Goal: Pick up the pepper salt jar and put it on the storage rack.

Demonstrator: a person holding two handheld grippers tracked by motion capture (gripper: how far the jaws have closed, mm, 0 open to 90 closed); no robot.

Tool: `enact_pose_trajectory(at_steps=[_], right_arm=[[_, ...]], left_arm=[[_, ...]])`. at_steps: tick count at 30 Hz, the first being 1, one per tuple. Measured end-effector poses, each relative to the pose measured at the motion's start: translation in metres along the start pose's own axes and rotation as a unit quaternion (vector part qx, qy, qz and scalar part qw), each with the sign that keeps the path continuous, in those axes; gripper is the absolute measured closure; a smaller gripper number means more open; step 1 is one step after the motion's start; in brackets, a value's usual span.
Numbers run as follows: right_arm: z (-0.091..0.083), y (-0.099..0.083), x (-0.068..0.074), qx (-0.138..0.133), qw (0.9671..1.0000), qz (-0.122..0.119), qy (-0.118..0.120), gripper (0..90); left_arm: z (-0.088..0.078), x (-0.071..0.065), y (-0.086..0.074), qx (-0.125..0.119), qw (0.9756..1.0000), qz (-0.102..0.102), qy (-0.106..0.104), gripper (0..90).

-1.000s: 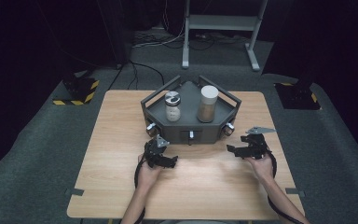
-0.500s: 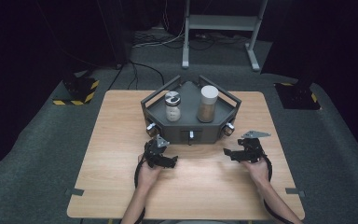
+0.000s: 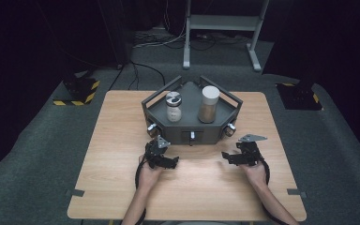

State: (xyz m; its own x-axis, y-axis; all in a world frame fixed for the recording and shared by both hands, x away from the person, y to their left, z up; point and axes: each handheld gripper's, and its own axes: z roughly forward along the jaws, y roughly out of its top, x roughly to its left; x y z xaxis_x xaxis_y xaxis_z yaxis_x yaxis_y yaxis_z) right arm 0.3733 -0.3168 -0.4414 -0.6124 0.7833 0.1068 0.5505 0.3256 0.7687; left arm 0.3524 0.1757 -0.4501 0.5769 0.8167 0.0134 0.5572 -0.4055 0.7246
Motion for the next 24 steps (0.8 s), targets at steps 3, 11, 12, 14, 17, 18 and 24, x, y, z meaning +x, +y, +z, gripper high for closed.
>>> enact_pose_trajectory(at_steps=[3,11,12,14,17,18,24], right_arm=[[0.003,-0.001,0.003,0.003,1.0,-0.005,-0.003,12.9],[0.008,-0.003,0.01,0.012,0.9997,-0.016,-0.012,12.9],[0.009,-0.003,0.011,0.014,0.9997,-0.016,-0.014,12.8],[0.011,-0.002,0.013,0.017,0.9996,-0.019,-0.016,12.8],[0.012,-0.002,0.015,0.02,0.9994,-0.022,-0.018,12.6],[0.013,-0.003,0.016,0.019,0.9993,-0.024,-0.02,12.5],[0.014,-0.005,0.02,0.016,0.9991,-0.029,-0.026,11.9]], left_arm=[[0.0,0.0,0.0,0.0,1.0,0.0,0.0,4.8],[0.0,0.0,0.0,0.0,1.0,0.0,0.0,4.8],[0.0,0.0,0.0,0.0,1.0,0.0,0.0,4.8],[0.0,0.0,0.0,0.0,1.0,0.0,0.0,4.8],[0.0,0.0,0.0,0.0,1.0,0.0,0.0,4.8],[0.0,0.0,0.0,0.0,1.0,0.0,0.0,4.8],[0.0,0.0,0.0,0.0,1.0,0.0,0.0,4.8]])
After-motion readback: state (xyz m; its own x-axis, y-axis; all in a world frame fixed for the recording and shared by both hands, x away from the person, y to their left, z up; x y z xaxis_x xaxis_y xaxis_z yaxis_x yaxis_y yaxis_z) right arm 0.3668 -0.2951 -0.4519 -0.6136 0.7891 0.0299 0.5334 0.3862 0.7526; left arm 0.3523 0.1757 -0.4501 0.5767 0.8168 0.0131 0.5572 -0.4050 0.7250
